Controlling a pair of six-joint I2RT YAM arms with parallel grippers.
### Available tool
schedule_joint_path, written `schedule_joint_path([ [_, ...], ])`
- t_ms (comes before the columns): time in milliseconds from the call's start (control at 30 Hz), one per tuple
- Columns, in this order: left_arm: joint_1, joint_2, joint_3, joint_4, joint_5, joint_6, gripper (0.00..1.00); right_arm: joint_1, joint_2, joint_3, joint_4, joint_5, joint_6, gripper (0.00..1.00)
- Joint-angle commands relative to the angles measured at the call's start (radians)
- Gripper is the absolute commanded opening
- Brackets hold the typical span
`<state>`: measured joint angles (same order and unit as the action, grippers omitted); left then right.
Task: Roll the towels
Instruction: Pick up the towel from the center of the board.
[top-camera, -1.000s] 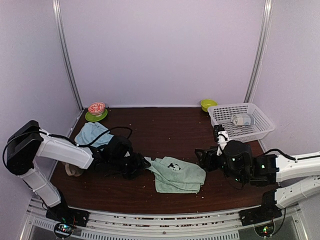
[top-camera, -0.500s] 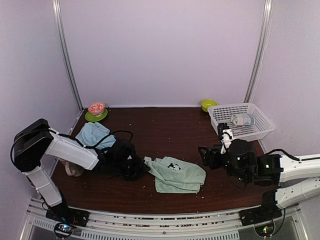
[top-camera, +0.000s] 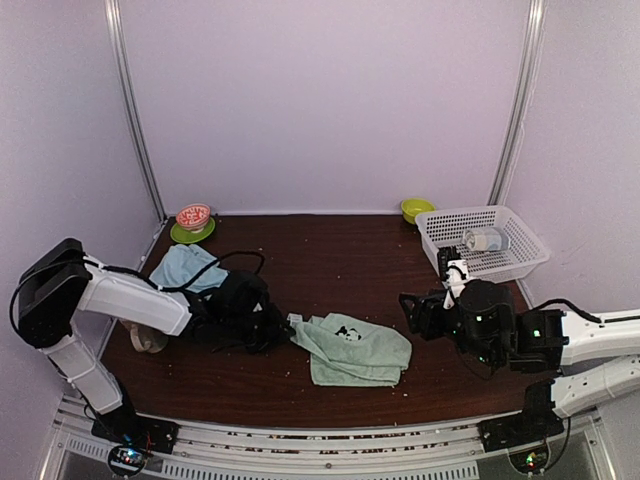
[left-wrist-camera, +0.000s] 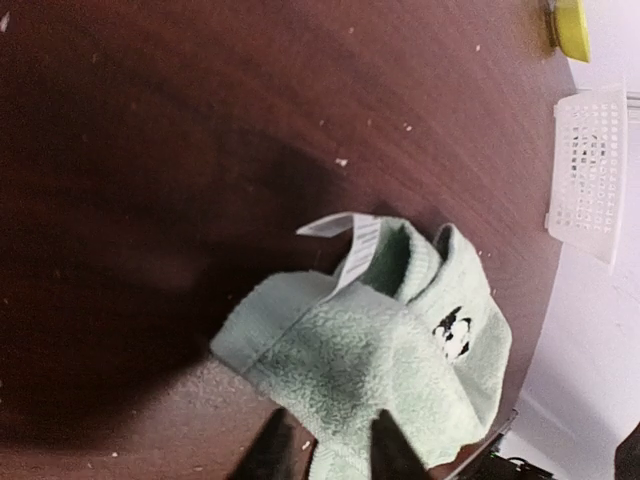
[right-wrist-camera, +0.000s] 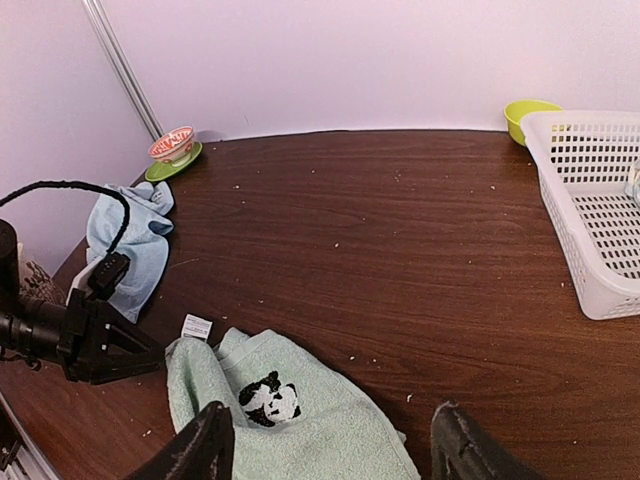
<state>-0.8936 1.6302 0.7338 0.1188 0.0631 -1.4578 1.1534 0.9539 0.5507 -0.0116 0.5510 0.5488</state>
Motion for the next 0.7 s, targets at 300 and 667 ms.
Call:
schedule_joint_path([
  [300,0.077,-0.067,-0.025,-0.055,-0.039,0.082,0.71,-0.004,-0.004,0.005,-0.024,0.021,-0.006,0.69],
  [667,0.085,0.062,0.014,0.049,0.038,0.063,0.73,-0.004,0.002,0.016,-0.032,0.021,-0.007,0.69],
])
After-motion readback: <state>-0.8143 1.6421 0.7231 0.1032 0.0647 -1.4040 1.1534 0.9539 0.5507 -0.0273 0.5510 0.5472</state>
